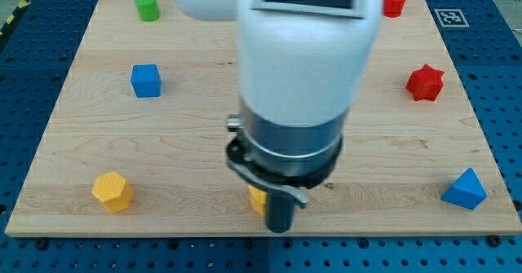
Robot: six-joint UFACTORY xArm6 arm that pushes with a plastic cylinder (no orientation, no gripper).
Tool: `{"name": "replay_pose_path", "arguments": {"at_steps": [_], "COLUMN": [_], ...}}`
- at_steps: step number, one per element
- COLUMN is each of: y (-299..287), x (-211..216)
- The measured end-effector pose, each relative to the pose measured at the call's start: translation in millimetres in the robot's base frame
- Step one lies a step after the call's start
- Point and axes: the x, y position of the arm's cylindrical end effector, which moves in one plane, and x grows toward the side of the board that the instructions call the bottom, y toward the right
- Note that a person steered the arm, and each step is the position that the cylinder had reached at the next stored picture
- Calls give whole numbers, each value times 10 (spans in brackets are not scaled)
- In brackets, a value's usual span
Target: Move the yellow heart diagonally to the yellow hexagon
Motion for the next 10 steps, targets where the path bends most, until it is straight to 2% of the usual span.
{"name": "replay_pose_path", "arguments": {"at_steps": [3, 5, 7, 8, 9, 10], "y": [-16, -365, -455, -711, -1339, -2219], "x": [-138, -374, -600, -675, -749, -751]}}
